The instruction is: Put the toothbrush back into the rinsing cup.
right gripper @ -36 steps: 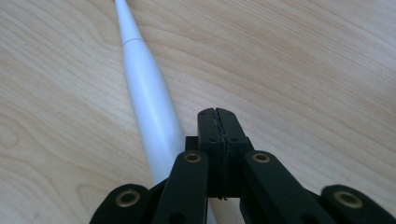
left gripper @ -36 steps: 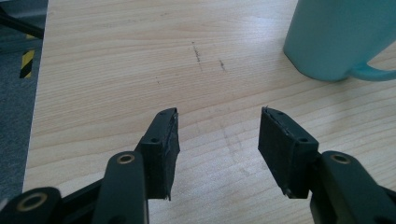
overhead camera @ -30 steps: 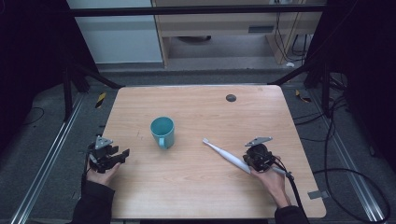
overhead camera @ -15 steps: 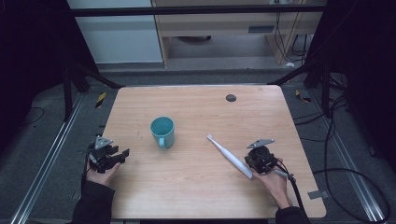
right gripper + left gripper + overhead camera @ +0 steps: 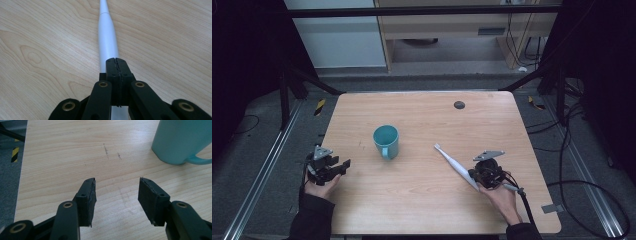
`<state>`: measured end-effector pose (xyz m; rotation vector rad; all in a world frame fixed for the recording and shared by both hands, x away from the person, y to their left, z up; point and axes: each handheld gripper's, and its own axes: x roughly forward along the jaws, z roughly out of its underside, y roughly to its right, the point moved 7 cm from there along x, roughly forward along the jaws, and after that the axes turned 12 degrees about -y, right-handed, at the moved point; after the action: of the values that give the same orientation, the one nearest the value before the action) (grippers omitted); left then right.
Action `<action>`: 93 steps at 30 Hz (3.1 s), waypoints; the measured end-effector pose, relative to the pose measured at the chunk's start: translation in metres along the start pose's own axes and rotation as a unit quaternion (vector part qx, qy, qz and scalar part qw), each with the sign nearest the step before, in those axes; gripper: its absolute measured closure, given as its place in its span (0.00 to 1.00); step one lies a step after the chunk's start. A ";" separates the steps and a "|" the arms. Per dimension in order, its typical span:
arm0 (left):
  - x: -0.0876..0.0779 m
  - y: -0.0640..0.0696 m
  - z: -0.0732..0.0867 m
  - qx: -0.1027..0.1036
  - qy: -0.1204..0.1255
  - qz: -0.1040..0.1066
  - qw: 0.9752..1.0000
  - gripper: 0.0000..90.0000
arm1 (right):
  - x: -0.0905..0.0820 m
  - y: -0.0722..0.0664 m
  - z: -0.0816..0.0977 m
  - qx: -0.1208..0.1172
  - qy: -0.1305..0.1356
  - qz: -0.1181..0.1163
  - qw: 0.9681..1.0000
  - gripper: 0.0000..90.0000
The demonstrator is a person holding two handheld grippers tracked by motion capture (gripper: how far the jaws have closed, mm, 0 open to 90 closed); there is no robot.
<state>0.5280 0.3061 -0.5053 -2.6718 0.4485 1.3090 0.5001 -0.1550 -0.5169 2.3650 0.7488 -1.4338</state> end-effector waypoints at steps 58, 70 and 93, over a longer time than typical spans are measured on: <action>0.009 0.000 0.002 0.008 -0.020 0.003 1.000 0.53 | 0.025 -0.005 -0.045 -0.058 -0.158 -0.012 0.986 0.56; 0.009 0.000 0.002 0.009 -0.020 0.003 1.000 0.53 | 0.034 -0.005 -0.039 -0.064 -0.194 -0.013 0.979 0.62; 0.009 0.001 0.002 0.011 -0.020 0.002 1.000 0.53 | 0.040 -0.007 -0.037 -0.063 -0.236 -0.001 0.970 0.74</action>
<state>0.5315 0.3034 -0.5137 -2.6227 0.4620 1.3489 0.5387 -0.1200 -0.5346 1.8206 0.6835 -1.7935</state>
